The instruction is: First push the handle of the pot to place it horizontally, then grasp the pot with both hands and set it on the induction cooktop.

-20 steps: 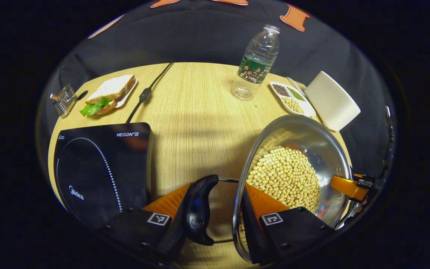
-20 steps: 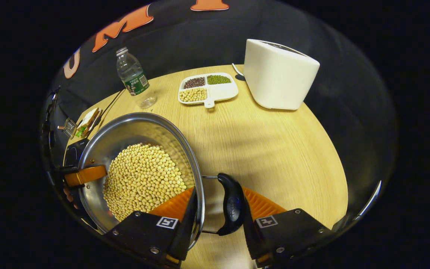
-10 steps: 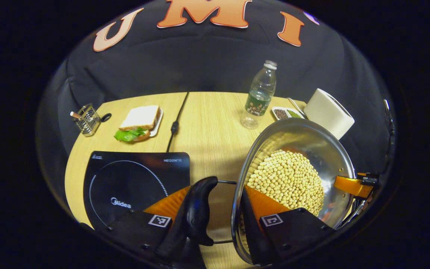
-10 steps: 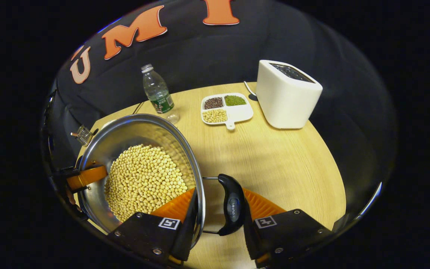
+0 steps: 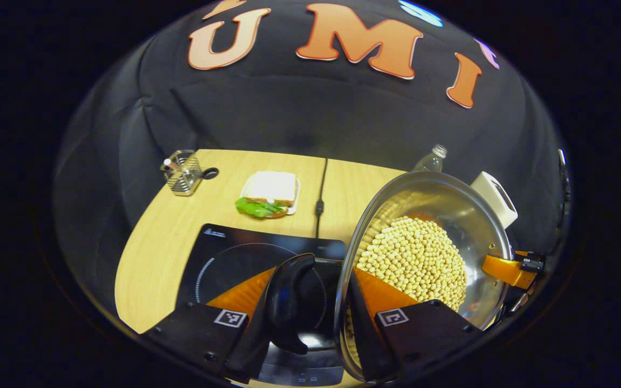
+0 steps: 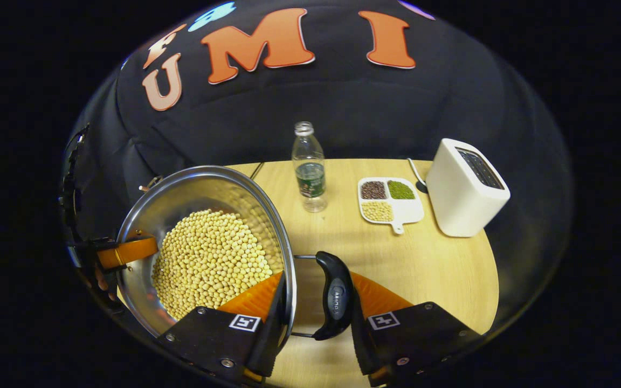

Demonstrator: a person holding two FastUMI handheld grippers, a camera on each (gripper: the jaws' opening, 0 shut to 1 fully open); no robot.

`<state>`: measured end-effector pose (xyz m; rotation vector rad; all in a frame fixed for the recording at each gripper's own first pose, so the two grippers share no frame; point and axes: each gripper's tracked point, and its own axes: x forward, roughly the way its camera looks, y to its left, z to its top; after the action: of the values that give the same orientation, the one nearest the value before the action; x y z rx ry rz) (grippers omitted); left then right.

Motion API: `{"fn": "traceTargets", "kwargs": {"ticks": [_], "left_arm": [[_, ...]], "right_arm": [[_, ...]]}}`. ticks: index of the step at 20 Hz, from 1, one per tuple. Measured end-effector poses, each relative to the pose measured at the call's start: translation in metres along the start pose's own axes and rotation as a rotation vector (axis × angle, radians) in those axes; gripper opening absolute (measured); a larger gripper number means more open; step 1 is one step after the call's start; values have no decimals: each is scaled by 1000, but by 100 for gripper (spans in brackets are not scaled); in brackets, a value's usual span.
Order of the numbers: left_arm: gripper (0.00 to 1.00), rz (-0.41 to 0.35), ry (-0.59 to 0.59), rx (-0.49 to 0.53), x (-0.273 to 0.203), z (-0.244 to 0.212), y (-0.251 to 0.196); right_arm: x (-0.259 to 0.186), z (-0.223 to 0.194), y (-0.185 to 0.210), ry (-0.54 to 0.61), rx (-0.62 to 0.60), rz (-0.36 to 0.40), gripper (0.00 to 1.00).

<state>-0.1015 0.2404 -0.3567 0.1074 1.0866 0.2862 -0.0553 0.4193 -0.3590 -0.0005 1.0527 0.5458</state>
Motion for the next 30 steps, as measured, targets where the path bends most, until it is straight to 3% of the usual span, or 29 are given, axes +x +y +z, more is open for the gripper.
{"fn": "traceTargets", "kwargs": {"ticks": [7, 15, 21, 30], "left_arm": [[73, 98, -28, -71, -90, 29, 56], [73, 161, -57, -119, -110, -1, 37], [74, 134, -8, -165, -93, -9, 47], [74, 108, 58, -175, -85, 12, 60]], "right_arm": [[9, 31, 96, -10, -95, 102, 58], [30, 45, 170, -8, -160, 166, 58], [48, 33, 184, 24, -183, 140, 58], [78, 1, 173, 96, -157, 92, 58]]}}
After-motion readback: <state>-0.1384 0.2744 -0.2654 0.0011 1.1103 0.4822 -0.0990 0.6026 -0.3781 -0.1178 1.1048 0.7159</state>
